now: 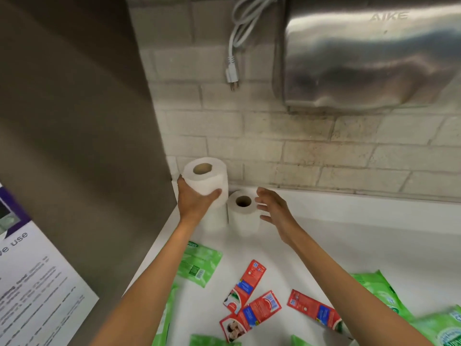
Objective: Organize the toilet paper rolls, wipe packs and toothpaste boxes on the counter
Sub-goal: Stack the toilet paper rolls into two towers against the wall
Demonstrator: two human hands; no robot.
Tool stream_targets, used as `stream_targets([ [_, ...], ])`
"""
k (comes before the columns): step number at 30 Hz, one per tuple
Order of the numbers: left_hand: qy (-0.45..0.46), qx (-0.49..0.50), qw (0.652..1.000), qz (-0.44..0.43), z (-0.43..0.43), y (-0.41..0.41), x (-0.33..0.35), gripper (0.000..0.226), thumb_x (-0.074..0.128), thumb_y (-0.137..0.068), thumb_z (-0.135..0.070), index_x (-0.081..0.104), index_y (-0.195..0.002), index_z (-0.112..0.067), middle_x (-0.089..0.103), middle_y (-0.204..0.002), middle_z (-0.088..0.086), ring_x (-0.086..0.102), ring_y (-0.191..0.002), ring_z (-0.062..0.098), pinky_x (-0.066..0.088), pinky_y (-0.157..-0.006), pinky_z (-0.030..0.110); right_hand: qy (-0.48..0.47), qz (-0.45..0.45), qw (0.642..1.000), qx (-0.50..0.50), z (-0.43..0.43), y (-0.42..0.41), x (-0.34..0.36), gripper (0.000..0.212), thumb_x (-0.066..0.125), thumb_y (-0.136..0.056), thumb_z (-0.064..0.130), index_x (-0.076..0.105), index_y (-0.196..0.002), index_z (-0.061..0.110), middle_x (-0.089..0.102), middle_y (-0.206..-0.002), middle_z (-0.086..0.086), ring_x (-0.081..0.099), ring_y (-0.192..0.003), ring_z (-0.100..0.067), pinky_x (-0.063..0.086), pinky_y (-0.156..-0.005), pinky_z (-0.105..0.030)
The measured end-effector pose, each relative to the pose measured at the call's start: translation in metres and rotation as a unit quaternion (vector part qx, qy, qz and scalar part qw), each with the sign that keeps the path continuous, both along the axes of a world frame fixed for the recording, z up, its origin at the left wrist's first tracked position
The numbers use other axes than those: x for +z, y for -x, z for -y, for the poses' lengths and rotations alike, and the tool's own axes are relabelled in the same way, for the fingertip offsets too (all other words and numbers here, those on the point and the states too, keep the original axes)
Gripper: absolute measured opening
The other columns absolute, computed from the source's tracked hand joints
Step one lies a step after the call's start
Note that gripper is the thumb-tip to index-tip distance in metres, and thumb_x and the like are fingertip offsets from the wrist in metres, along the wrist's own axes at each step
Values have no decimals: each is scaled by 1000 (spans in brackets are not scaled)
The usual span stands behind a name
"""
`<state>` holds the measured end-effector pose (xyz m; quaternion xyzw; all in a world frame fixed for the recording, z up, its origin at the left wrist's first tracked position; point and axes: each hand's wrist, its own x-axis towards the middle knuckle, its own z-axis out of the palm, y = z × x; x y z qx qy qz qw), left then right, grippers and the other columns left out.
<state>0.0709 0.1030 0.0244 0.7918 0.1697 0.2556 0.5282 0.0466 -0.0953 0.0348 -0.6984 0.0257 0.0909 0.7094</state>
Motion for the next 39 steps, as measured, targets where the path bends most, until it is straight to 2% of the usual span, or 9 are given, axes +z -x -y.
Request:
stream_targets([
  [3,-3,8,1000,24,-4,-17,-8,101,88,-50,-32,34,-133,-11,50,-132,3,50,-122,21,35,-94,23,0,-9,999,-35,11,-2,-13,43,53,-91,36,50,-129,15,58,-121,-5,54,-112,-23,43,-94,-36],
  [9,13,-12,999,31,-3,-36,-26,104,88,-52,-27,28,-135,-13,46,-136,5,45,-126,22,34,-97,23,4,-23,998,-65,24,-7,-29,41,53,-92,33,50,-128,15,58,-121,-9,54,-104,-22,43,-92,-37],
  [20,11,1,1000,29,-4,-43,-46,103,88,-54,-26,28,-136,-11,45,-134,5,45,-124,20,34,-93,20,29,-46,996,-66,20,-8,-45,46,52,-93,35,46,-132,12,57,-126,-10,54,-110,-24,42,-95,-38],
  [25,6,-3,1000,28,-2,-45,-45,102,87,-53,-27,28,-135,-13,45,-134,3,45,-124,19,33,-93,20,36,-55,996,-62,18,-8,-47,46,51,-93,35,45,-133,12,57,-126,-10,53,-105,-22,42,-95,-38],
  [29,3,-11,1000,29,-3,-45,-45,100,86,-55,-25,28,-135,-14,44,-135,3,44,-125,18,32,-94,21,38,-59,995,-65,20,-8,-49,45,52,-92,36,46,-131,13,58,-123,-9,54,-103,-21,43,-89,-35],
  [35,-4,-21,1000,11,-1,-42,-45,99,85,-57,-24,27,-137,-13,41,-137,5,42,-127,21,33,-95,24,50,-63,995,-63,23,-6,-55,45,52,-92,37,46,-131,15,58,-118,-6,55,-100,-21,43,-87,-33],
  [39,-4,-33,999,-31,-2,-39,-41,100,85,-59,-22,24,-138,-9,41,-137,8,43,-127,25,35,-92,26,52,-64,995,-60,24,-3,-54,44,51,-92,37,46,-131,15,57,-111,-3,55,-99,-20,43,-86,-32],
])
